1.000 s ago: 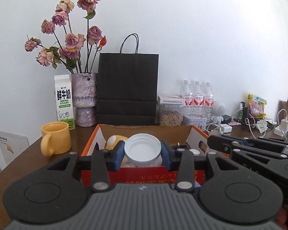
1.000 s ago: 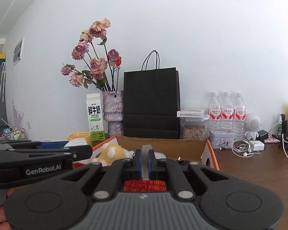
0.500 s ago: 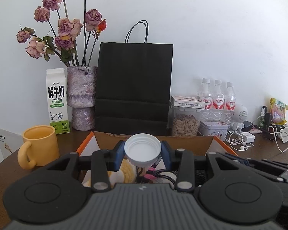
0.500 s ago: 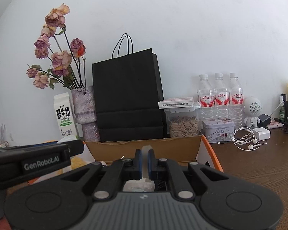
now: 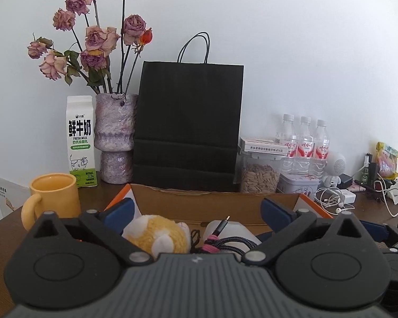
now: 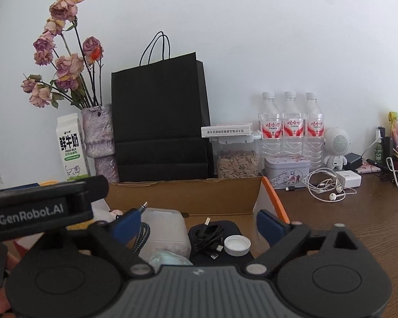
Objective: Organize objects
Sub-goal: 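Withdraw the left gripper from the box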
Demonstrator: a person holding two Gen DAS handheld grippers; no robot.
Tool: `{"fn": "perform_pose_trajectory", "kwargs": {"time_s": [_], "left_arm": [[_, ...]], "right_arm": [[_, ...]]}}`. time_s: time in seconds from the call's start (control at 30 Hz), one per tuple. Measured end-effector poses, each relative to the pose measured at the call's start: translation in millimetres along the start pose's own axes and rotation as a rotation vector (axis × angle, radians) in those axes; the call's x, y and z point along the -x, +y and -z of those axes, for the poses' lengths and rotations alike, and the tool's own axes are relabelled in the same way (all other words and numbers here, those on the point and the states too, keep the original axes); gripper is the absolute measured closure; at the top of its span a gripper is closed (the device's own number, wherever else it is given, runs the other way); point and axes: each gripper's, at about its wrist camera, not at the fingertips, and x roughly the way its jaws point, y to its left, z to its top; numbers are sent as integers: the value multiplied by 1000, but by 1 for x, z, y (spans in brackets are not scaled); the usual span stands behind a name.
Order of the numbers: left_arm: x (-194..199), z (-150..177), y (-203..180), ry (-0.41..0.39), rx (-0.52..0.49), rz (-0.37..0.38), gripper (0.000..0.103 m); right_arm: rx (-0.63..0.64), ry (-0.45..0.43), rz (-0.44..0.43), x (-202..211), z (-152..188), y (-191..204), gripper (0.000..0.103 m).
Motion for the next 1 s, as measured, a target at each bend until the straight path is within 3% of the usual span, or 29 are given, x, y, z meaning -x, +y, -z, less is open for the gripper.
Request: {"fn": "perform_pose_trajectory", "kwargs": {"time_s": [0.3,0.6,1.0], "left_arm": [[4,6,9,-3,34,-22,0],[44,10,32,-75,77,-14,0],[90,44,60,32,54,-6,0]], "right_arm": [[8,12,-3,5,-1,1,1],[22,-5,2,33,-1,4,1],[67,-17,-4,73,20,9,1]]}}
